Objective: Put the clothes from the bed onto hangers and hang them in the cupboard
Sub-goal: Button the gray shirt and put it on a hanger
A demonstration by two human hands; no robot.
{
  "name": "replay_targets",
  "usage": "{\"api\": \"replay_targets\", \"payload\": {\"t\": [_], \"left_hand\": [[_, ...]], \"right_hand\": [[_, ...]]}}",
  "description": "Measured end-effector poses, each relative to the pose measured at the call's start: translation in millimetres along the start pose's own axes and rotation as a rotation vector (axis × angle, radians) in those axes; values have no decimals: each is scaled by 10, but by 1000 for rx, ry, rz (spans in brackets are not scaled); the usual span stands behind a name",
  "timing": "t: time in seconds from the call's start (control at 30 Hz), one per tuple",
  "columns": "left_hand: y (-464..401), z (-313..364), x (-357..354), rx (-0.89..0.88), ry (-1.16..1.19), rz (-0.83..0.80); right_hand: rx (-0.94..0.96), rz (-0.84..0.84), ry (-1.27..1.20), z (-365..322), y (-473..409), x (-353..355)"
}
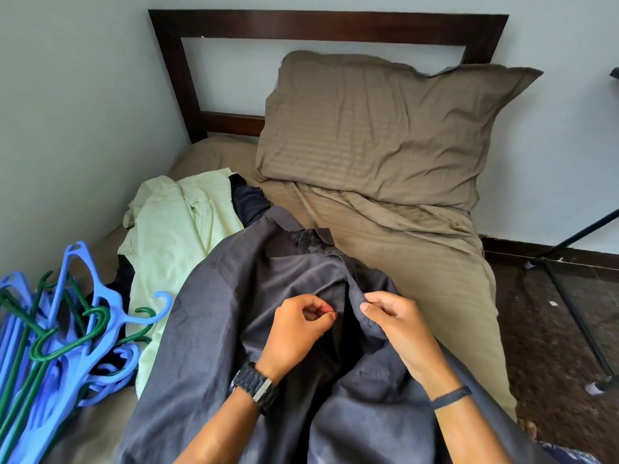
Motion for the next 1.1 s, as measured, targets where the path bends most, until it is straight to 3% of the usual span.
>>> {"api": "replay_targets", "payload": {"t": [0.13, 0.3, 0.47, 0.6, 0.73, 0.8, 0.9, 1.0, 1.1], "left_hand": [[133, 115, -69, 59, 226, -5], [222, 233, -128, 64, 326, -12], [290, 292, -161, 70, 360, -47], [355, 308, -194, 92, 293, -142], [407, 290, -218, 114, 313, -140], [427, 288, -234, 133, 346, -143], [463, 290, -273, 167, 352, -196], [499, 282, -321, 188, 317, -261], [528, 269, -353, 214, 323, -245]], "right_hand": [[-2, -33, -75, -85, 110, -22], [16, -16, -87, -119, 189, 24], [-12, -204, 46, -98, 264, 56], [12, -97, 158, -95, 306, 110], [6, 42, 89, -62, 352, 159], [-16, 21, 81, -40, 387, 180], [-38, -76, 259, 41, 471, 184], [27, 39, 499, 53, 545, 217], [51, 121, 442, 1, 601, 242]]}}
Point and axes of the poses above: each hand's wrist, its own y-axis away from the middle knuckle, its own x-axis out of the back of the hand, z = x × y, the point moved 3 cm from there along -y, towards the middle knuckle, and after that the axes turned 4 degrees about -x, right-handed, at the moved point
